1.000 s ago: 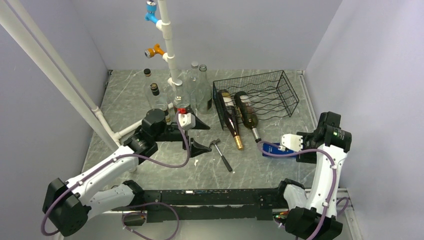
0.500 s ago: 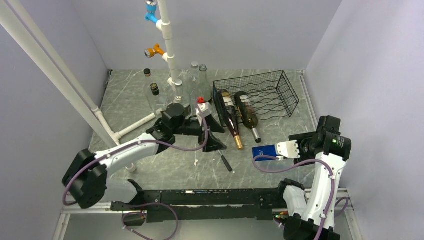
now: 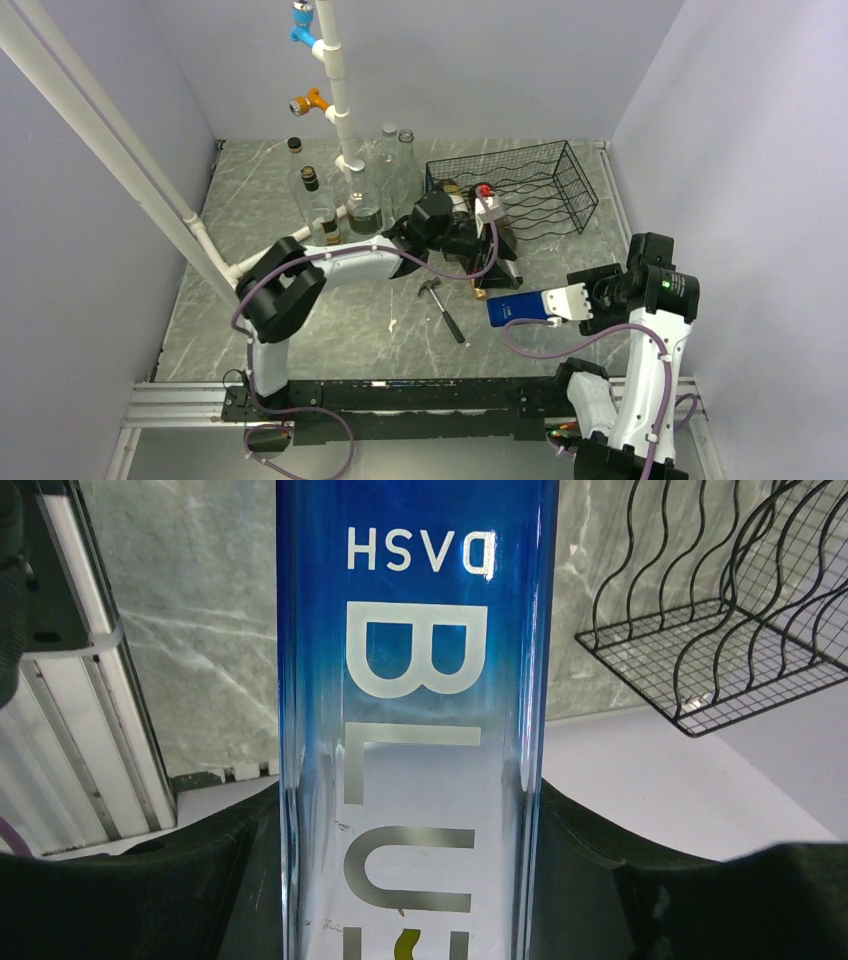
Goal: Take the wine bottle off the wine rack
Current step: Place the wine bottle at the center of the board.
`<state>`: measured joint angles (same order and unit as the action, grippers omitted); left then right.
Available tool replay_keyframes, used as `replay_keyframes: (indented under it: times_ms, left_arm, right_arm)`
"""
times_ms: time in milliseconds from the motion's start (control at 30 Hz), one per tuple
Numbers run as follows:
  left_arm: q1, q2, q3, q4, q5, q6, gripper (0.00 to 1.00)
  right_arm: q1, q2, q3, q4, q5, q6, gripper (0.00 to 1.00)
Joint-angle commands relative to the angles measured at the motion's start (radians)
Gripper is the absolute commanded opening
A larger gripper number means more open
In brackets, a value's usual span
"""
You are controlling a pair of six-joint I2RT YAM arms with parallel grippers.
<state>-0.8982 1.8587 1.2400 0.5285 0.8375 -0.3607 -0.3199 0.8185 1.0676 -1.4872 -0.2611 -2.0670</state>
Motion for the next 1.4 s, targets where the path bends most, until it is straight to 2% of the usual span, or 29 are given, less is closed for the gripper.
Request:
replay_keyframes:
  times_ms: [0,433,767,1033,1233,1367]
  left_arm:
    - [-0.015,0.079,0.123,0.024,0.106,0.003,0.99]
    - [-0.064,0.241,0.280,-0.068,0.303,-0.071,1.00]
    - [-0.091,0.314,0.418,-0.347,0.353,-0.010,0.99]
    - [-0.097,0.367,0.522,-0.564,0.368,0.031,0.87]
    - [-0.103,0.384,0.536,-0.548,0.441,-0.014,0.83]
    - [-0.108,0.388,0.508,-0.395,0.520,-0.128,0.81]
  right_arm:
    - [0.011,-0.033,0.011,-0.006,-0.173,-0.434,0.00]
    - [0.023,-0.053,-0.027,0.009,-0.285,-0.455,0.00]
    - [0.027,-0.066,-0.061,0.030,-0.317,-0.450,0.00]
    - [0.030,-0.077,-0.085,0.050,-0.343,-0.443,0.00]
    - [0.029,-0.084,-0.095,0.056,-0.365,-0.443,0.00]
    - [0.030,-0.085,-0.096,0.056,-0.375,-0.444,0.00]
